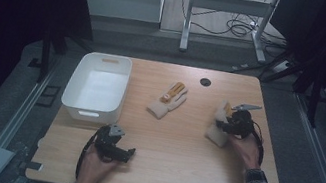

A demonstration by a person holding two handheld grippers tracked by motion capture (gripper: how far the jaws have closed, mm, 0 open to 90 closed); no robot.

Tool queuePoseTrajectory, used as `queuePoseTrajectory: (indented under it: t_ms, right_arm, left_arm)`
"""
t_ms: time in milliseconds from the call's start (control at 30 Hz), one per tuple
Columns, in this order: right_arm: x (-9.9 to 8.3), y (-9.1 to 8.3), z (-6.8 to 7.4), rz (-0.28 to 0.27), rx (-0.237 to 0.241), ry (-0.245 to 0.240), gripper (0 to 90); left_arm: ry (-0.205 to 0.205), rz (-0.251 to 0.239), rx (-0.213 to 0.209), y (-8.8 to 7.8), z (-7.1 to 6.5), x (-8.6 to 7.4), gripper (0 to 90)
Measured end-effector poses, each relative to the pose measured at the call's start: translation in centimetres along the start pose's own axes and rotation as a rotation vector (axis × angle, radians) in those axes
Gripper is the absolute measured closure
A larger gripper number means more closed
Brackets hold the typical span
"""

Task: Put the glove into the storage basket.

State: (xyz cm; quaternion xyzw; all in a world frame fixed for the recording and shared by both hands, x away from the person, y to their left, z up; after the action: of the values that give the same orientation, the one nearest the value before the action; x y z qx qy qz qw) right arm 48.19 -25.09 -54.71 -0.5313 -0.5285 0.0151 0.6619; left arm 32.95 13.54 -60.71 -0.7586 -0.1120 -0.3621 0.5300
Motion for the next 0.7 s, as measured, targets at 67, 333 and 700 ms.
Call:
queuePoseTrajectory:
  t_ms: [67,333,700]
  right_arm:
    - [0.4,-0.5,0.4,-0.007,0.008,-0.012,55.8]
    - [2.0,-2.6,3.4,-0.047,0.062,-0.093,55.5]
    - [3.4,-3.6,10.0,-0.086,0.228,-0.215,54.5]
  left_arm:
    - [-0.003,0.0,0.0,0.0,0.0,0.0,2.2]
    - [-0.002,0.002,0.001,0.0,0.0,0.0,2.2]
    - [0.007,0.004,0.002,0.0,0.1,0.0,2.3]
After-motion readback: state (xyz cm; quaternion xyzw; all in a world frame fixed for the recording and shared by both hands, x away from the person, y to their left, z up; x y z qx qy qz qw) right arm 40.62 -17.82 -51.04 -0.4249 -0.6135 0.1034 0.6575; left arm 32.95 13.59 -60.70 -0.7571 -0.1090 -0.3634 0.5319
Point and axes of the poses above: each handheld gripper's, and its own axes: y roughly forward along the jaws, x roughly out of its top, z roughly to its left, the point moved 5 cm from there along y, roughly forward along the jaws, and after that the axes turned 11 degrees about -y, right-handed, at the moved point
